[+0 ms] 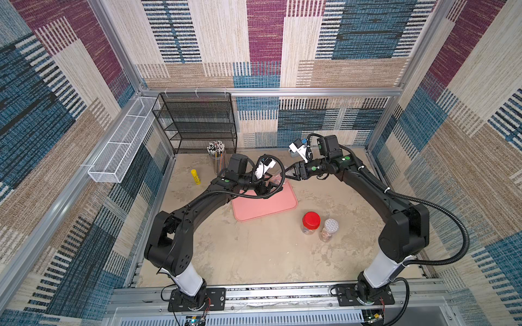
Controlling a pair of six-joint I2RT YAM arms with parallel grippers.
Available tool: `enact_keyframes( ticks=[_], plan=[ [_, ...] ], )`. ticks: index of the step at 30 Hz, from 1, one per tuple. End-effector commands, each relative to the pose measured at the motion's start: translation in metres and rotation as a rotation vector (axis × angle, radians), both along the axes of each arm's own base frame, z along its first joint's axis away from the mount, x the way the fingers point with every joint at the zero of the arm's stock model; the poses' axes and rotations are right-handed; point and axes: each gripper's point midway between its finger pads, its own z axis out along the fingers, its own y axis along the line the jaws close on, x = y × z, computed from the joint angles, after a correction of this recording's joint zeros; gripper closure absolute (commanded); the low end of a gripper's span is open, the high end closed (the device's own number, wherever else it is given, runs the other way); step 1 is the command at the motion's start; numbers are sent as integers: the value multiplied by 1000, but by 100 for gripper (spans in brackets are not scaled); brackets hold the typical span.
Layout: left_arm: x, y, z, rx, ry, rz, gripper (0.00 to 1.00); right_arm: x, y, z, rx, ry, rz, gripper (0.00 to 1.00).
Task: Pour the candies out of the jar
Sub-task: Pick up the jar from the center of the board.
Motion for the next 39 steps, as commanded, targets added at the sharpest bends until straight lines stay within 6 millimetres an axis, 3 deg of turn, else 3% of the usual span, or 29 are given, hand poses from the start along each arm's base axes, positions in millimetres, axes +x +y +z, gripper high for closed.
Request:
enact_keyframes(
  ticks=[1,13,22,26,30,32,36,39],
  plan=[
    [2,0,2,10,-26,-1,19,-7,5,11,43,-5,41,64],
    [6,4,-1,37,-38,31,48,-5,5,8,38,-5,38,64],
    [8,7,0,45,-45,57,53,-3,5,5,33,0,33,61],
    [9,7,-1,49,-38,68,72,-3,5,6,36,-4,30,57],
    [11,8,-1,51,-31,77,85,-3,4,8,41,-11,26,48],
    [12,7,-3,55,-23,80,100,-3,5,9,46,-15,23,43],
    [11,7,-2,52,-18,82,100,-1,5,16,67,-29,11,16],
    [14,8,-2,44,-26,108,100,6,3,19,64,-40,-33,8]
  ],
)
